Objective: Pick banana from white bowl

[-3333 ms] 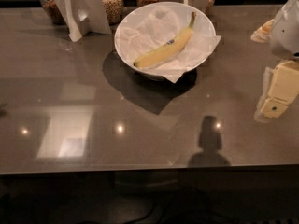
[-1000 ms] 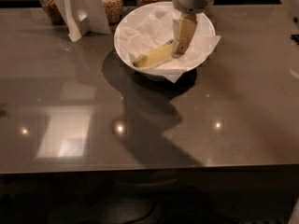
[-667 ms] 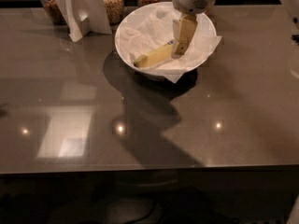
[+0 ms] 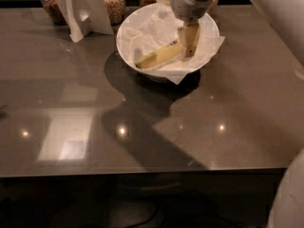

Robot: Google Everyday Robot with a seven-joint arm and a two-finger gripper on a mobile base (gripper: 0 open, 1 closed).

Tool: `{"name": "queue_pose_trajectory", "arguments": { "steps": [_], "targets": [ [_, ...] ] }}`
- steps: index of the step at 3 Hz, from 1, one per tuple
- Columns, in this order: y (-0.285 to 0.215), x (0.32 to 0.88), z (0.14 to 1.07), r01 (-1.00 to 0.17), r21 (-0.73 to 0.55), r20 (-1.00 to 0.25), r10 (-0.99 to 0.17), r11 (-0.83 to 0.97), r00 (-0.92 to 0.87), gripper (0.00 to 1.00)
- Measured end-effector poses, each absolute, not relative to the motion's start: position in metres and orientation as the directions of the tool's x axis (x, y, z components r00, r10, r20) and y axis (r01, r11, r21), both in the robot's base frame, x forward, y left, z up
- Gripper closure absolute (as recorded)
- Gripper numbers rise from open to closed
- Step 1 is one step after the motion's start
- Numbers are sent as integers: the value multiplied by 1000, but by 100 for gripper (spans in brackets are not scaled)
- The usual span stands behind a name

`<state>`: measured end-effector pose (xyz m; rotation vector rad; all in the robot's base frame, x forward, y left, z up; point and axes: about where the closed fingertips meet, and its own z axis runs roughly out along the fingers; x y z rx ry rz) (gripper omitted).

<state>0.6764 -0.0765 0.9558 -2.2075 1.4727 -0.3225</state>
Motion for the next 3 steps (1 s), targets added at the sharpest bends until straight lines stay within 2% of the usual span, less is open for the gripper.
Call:
{"name": "queue_pose_trajectory", "arguments": {
  "steps": [1, 2, 3],
  "targets": [
    [-88, 695, 942, -783, -504, 10, -908, -366, 418, 19],
    [-98, 706, 931, -783, -508, -5, -907, -359, 420, 42],
    [-104, 710, 917, -803, -502, -75, -908, -323, 412, 65]
  ]
}}
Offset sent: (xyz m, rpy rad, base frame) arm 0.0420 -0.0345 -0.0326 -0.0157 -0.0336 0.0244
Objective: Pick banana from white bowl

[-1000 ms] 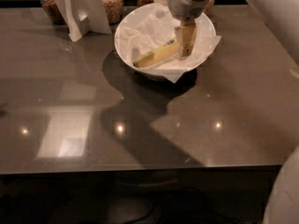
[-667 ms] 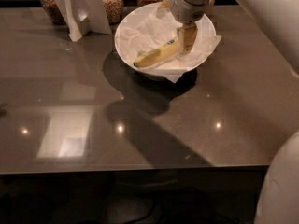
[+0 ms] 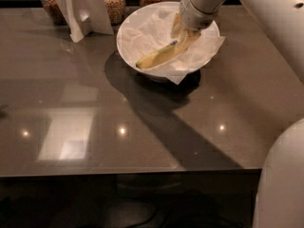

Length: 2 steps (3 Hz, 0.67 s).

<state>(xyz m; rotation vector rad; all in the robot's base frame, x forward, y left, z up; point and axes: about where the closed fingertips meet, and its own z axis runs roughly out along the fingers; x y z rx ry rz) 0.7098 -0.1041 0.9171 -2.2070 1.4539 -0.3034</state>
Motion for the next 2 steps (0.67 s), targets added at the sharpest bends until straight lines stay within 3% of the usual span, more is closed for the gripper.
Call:
{"name": "queue_pose_trajectory", "arguments": {
  "steps": [1, 2],
  "targets": [
    [-106, 707, 901, -829, -478, -147, -904, -290, 401, 66],
    [-103, 702, 887, -849, -452, -201, -896, -274, 397, 51]
  ]
}}
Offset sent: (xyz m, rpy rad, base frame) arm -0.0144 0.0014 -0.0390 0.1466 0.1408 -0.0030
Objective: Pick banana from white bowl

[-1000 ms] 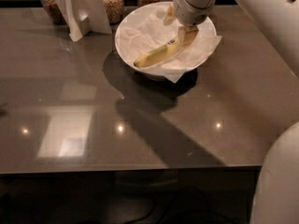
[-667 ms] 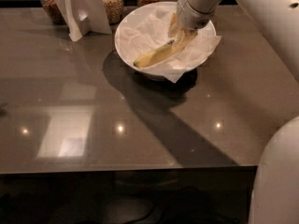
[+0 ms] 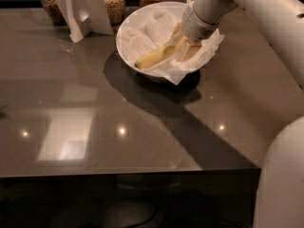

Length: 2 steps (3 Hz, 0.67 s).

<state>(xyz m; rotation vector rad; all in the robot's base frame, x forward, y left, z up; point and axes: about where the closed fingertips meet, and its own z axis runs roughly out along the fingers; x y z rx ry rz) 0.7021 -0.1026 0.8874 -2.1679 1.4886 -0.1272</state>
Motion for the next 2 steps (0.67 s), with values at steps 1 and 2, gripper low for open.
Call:
{"name": "queue_pose_trajectory", "arguments": {
  "steps": [1, 2],
  "targets": [
    [-98, 700, 887, -851, -448, -224, -887, -274, 404, 39],
    [-97, 700, 887, -850, -449, -224, -886, -275, 405, 38]
  ]
}}
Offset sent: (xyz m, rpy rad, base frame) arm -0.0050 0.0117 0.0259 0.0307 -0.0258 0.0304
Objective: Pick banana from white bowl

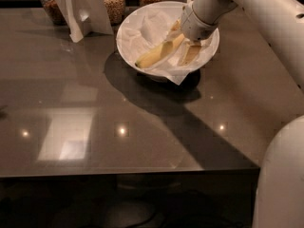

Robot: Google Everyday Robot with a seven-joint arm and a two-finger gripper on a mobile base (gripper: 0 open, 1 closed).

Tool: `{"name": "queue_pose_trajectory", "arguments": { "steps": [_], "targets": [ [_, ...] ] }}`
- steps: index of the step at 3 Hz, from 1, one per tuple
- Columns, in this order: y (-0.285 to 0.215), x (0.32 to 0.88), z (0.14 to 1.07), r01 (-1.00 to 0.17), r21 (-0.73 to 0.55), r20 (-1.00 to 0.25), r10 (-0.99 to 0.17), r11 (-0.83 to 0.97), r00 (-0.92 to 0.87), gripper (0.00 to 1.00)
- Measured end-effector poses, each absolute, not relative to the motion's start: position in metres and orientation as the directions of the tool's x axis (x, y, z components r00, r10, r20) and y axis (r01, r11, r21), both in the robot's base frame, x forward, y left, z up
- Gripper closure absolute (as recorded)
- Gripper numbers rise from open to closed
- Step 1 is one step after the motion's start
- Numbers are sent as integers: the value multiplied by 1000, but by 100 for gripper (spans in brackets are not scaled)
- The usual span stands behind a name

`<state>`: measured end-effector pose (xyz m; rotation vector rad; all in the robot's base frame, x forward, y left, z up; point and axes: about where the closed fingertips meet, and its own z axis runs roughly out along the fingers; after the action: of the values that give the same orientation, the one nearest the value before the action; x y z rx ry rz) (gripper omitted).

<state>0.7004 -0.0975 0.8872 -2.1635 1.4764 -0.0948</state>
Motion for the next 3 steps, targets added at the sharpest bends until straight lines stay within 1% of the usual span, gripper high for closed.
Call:
{"name": "queue_pose_trajectory", "arguments": {
  "steps": [3],
  "targets": [
    [-82, 696, 931, -800, -511, -175, -873, -315, 455, 40]
  ]
}}
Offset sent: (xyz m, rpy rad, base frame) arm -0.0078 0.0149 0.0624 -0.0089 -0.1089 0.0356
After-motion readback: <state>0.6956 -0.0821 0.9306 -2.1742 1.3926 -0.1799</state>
